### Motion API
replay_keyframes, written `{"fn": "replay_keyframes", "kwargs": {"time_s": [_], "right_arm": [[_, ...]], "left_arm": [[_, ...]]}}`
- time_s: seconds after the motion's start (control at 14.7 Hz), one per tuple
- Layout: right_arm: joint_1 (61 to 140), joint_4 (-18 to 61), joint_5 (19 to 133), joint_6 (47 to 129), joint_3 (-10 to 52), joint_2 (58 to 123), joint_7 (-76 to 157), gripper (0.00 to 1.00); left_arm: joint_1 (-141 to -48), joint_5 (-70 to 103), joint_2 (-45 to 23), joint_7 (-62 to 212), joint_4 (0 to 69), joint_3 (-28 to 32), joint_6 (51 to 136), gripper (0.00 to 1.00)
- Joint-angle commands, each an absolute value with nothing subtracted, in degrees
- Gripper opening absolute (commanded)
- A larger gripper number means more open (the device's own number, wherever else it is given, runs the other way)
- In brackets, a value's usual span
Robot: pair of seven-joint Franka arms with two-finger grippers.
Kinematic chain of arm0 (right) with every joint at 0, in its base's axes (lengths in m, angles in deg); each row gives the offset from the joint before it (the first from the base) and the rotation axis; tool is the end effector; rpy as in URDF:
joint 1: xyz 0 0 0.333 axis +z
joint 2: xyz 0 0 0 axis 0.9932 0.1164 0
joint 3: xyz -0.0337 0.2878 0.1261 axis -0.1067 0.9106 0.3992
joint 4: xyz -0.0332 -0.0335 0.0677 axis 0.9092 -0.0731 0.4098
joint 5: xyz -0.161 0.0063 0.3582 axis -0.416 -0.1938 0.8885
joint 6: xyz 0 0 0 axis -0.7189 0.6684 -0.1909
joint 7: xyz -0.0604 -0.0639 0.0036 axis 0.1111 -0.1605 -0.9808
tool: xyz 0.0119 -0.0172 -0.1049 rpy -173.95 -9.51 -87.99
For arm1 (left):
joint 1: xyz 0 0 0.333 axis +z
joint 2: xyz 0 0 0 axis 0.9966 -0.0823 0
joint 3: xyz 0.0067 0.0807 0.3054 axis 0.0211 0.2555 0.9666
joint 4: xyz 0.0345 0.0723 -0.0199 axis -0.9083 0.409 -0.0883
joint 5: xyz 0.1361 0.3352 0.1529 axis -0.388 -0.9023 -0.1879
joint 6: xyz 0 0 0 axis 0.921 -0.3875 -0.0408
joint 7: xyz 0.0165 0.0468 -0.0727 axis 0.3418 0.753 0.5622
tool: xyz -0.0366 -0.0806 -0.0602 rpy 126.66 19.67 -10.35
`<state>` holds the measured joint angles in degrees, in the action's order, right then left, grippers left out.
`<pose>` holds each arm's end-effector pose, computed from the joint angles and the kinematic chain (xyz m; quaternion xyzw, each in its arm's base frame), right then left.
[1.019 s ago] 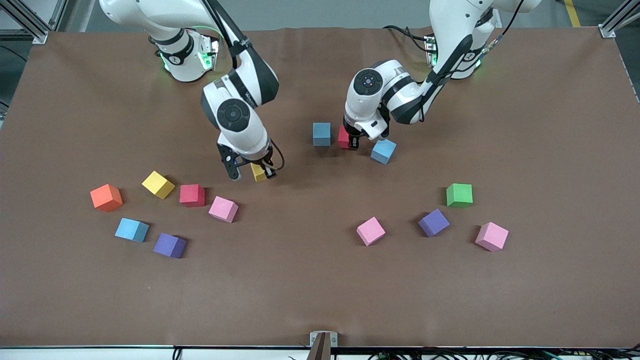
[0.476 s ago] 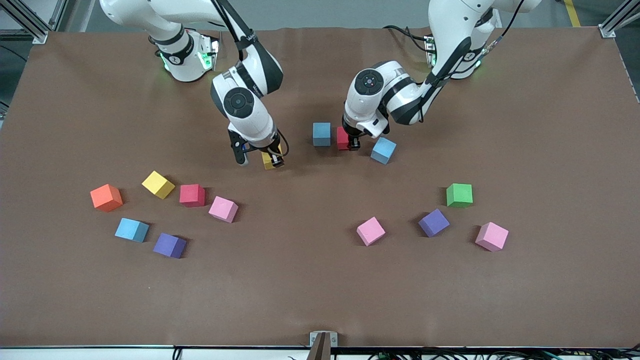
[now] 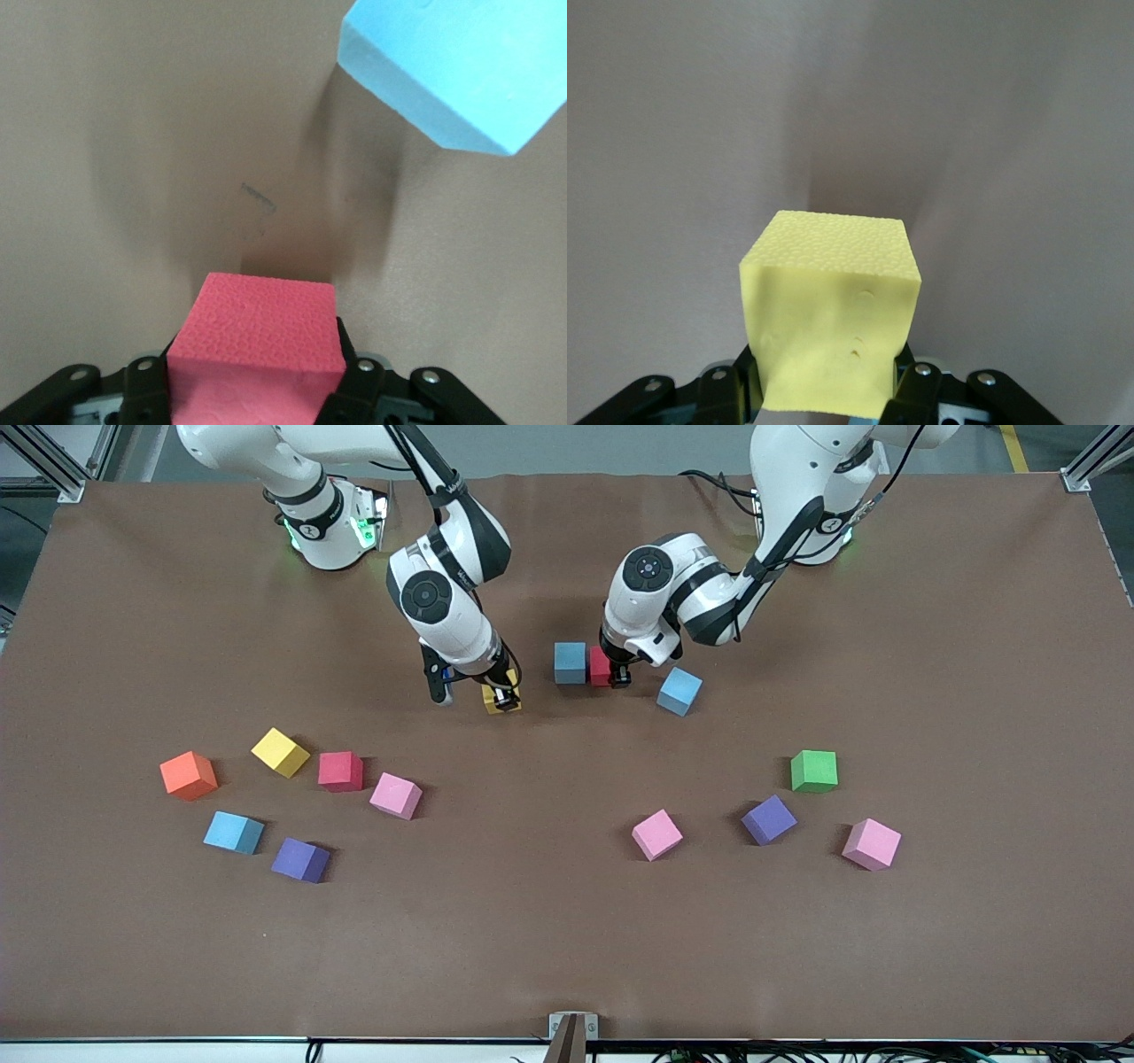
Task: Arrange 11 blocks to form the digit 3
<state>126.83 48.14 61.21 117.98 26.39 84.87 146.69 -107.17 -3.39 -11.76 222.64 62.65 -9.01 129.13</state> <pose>0.4123 0.3828 0.2418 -0.7822 0.6125 0.1024 0.0497 0.3358 -0.4347 0.1908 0.6680 0.7411 -0.0672 0.0059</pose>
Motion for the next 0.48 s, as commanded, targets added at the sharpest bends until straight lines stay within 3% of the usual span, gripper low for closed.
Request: {"fn": "replay_keyframes", "kwargs": {"time_s": [0.0, 0.41], "right_arm": [[126.8, 50.5, 65.1, 119.0, 27.0, 82.9, 147.2, 0.0], [128.4, 50.9, 66.1, 121.5, 27.1, 84.1, 147.3, 0.0]], "left_arm": [[-107.9, -3.4, -11.8, 223.7, 62.9, -9.2, 130.1, 0.29], [-108.3, -3.4, -11.9, 223.6, 62.9, -9.2, 130.1, 0.29]]}}
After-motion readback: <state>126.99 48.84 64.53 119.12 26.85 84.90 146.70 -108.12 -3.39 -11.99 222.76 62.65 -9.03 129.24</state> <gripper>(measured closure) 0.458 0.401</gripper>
